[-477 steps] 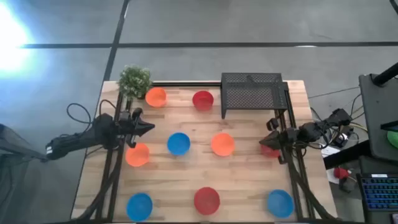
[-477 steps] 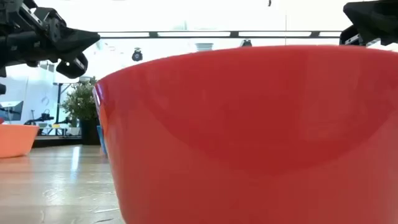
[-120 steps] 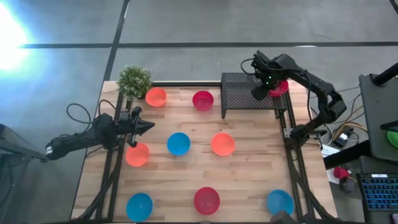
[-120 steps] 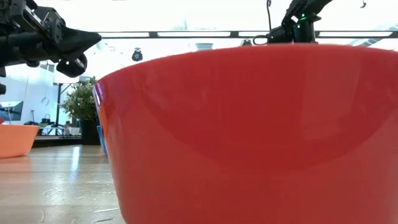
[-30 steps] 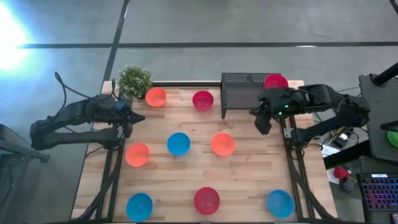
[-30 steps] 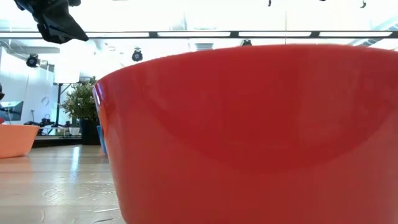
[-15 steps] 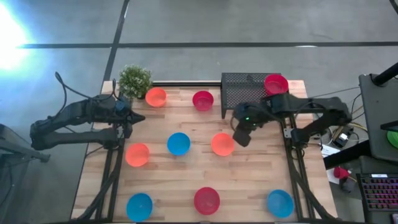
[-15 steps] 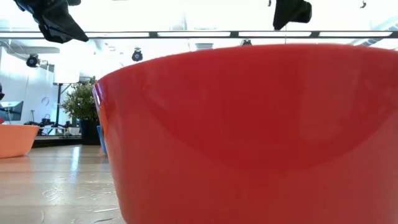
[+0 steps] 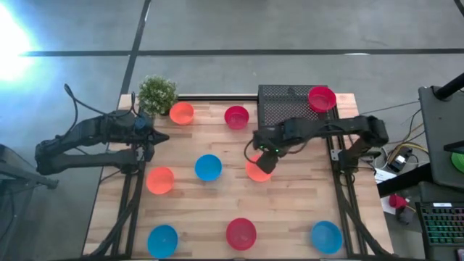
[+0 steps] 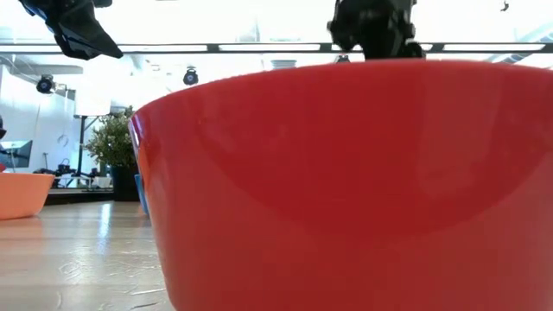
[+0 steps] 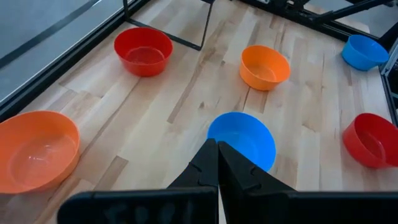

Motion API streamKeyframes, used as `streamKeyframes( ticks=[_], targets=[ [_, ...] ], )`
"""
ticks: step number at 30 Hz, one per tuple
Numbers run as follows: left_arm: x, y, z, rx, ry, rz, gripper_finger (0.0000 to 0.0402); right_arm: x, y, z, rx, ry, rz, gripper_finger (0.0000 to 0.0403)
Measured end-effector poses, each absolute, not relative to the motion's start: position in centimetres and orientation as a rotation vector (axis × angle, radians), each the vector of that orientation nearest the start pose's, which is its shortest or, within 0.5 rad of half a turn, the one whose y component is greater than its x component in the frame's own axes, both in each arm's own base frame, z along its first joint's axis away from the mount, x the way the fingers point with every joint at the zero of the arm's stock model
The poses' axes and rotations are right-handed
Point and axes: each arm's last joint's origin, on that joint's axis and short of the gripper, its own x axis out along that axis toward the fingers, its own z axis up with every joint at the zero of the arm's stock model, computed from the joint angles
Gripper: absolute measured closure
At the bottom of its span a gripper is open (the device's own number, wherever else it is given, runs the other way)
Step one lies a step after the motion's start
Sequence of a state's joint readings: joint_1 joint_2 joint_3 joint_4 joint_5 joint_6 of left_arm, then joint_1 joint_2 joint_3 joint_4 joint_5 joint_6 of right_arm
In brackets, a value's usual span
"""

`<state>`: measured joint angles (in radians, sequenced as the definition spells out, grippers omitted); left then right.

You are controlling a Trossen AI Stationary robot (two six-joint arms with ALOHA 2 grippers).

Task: Pick & Place Mini bowls
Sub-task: Put the middle orange bowl on the shelf

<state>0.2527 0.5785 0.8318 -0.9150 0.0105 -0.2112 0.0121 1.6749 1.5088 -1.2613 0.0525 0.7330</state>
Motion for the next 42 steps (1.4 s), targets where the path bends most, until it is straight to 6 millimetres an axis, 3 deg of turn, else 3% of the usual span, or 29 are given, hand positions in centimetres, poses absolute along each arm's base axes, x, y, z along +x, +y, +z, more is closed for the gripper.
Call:
streamKeyframes(
  ticks=[7,11,20,36,42],
  targets=[
    [9.4,2.4,30.8,-0.29,0.632,0.303,0.0402,32.3,-1.3,24.5,0.52,1.482,-0.6,0.0229],
    [9.4,2.4,30.8,-0.29,0.632,0.302,0.0402,32.7,-1.8,23.0,0.517,1.526,-0.621,0.0235],
    [9.4,2.4,30.8,-0.29,0.631,0.303,0.0402,34.0,-2.1,21.0,0.491,1.521,-0.587,0.0243],
    [9.5,2.4,30.8,-0.29,0.631,0.303,0.0402,33.2,-2.3,17.6,0.493,1.54,-0.596,0.0244],
    [9.5,2.4,30.8,-0.29,0.632,0.303,0.0402,33.9,-2.4,17.3,0.513,1.453,-0.569,0.0247]
  ],
)
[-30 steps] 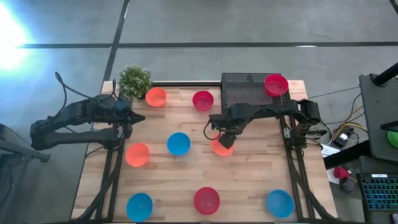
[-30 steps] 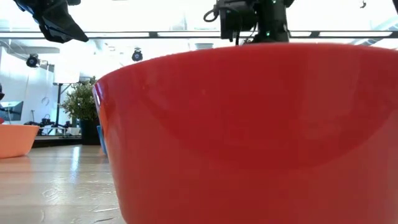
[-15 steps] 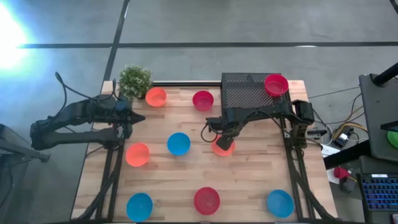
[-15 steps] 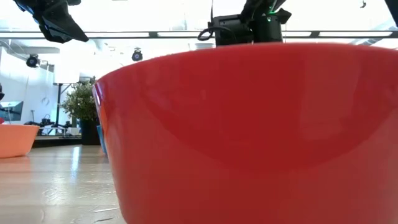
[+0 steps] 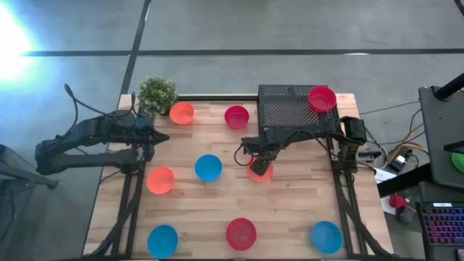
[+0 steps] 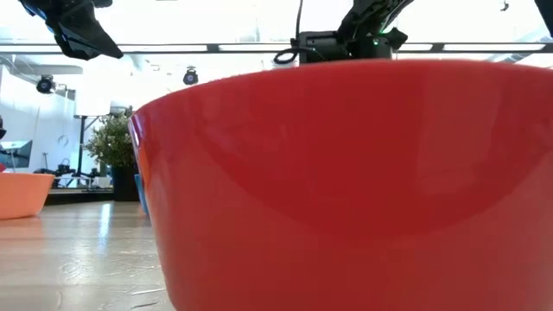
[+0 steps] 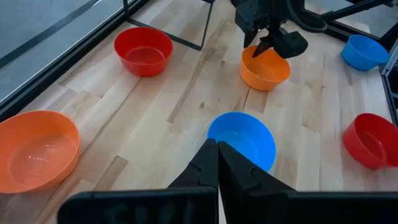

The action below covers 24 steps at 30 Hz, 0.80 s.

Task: Pick & Place Mini bowls
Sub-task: Put the middle orange bowl on the shelf

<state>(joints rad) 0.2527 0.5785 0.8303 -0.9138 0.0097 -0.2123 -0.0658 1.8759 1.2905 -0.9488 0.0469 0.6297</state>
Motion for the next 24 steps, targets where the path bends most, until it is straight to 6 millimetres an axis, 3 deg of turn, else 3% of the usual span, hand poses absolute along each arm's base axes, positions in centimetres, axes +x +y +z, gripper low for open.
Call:
streamKeyframes(
  ticks=[5,17,24],
  targets=[
    [9.5,2.4,30.8,-0.29,0.632,0.303,0.0402,34.4,-2.4,16.9,0.53,1.39,-0.551,0.0254],
    [9.5,2.4,30.7,-0.29,0.632,0.304,0.0402,33.4,-2.3,15.7,0.54,1.444,-0.545,0.0254],
    [9.5,2.4,30.7,-0.285,0.633,0.302,0.0402,33.5,-2.3,15.7,0.541,1.442,-0.544,0.0291]
  ],
)
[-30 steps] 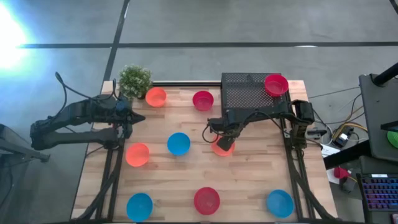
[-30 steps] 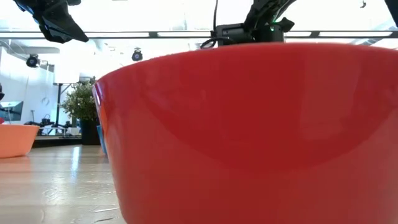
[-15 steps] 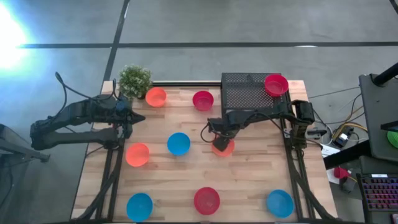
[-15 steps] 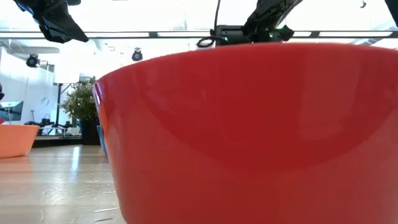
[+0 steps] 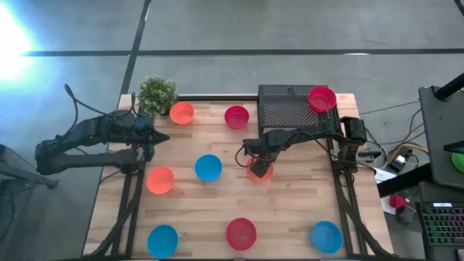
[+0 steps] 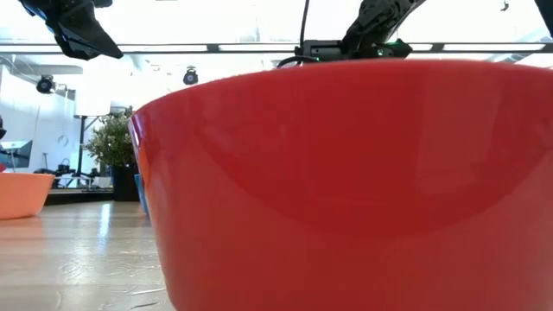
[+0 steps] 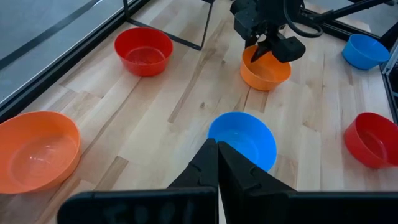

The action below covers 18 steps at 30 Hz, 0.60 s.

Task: Pick & Place Mini bowls
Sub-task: Put the middle orange bowl on the shelf

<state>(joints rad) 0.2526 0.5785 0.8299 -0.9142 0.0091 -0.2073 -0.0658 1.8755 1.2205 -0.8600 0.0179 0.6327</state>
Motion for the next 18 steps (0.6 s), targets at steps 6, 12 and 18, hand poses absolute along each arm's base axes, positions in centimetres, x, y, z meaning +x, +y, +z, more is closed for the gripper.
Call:
streamKeyframes(
  ticks=[6,12,18],
  targets=[
    [9.46,2.42,30.74,-0.284,0.633,0.304,0.0402,33.48,-2.26,15.71,0.541,1.441,-0.543,0.0346],
    [9.45,2.42,30.74,-0.281,0.633,0.304,0.0402,33.52,-2.18,15.86,0.578,1.445,-0.508,0.0391],
    [9.45,2.42,30.74,-0.281,0.633,0.304,0.0402,33.51,-2.09,15.86,0.597,1.454,-0.484,0.0393]
  ],
)
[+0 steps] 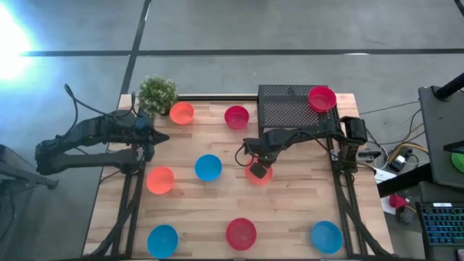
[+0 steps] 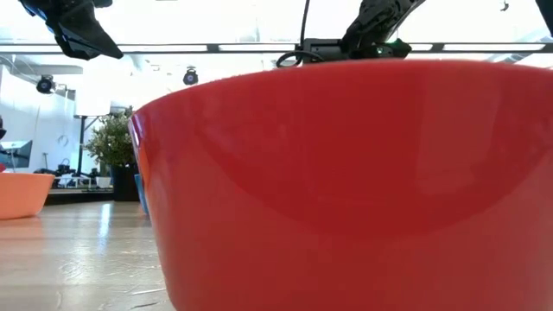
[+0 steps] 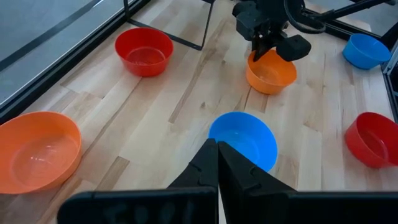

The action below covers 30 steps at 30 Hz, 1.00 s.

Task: Pick & Place Mini bowls
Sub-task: Put the middle orange bowl on the shelf

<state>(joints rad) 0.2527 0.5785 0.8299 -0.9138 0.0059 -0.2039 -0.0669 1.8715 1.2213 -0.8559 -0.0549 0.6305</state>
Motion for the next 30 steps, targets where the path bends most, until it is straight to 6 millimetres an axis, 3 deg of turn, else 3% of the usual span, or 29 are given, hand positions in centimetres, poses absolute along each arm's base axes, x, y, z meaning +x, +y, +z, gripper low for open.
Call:
streamKeyframes(
  ticks=[7,17,30],
  targets=[
    [9.5,2.4,30.7,-0.274,0.634,0.302,0.0402,33.0,-1.9,18.0,0.623,1.413,-0.444,0.0395],
    [9.5,2.4,30.7,-0.257,0.637,0.297,0.0402,30.4,-2.1,25.6,0.661,1.27,-0.419,0.0395],
    [9.5,2.4,30.8,-0.254,0.635,0.301,0.0402,24.6,-6.7,32.0,0.726,1.045,-0.499,0.0395]
  ],
)
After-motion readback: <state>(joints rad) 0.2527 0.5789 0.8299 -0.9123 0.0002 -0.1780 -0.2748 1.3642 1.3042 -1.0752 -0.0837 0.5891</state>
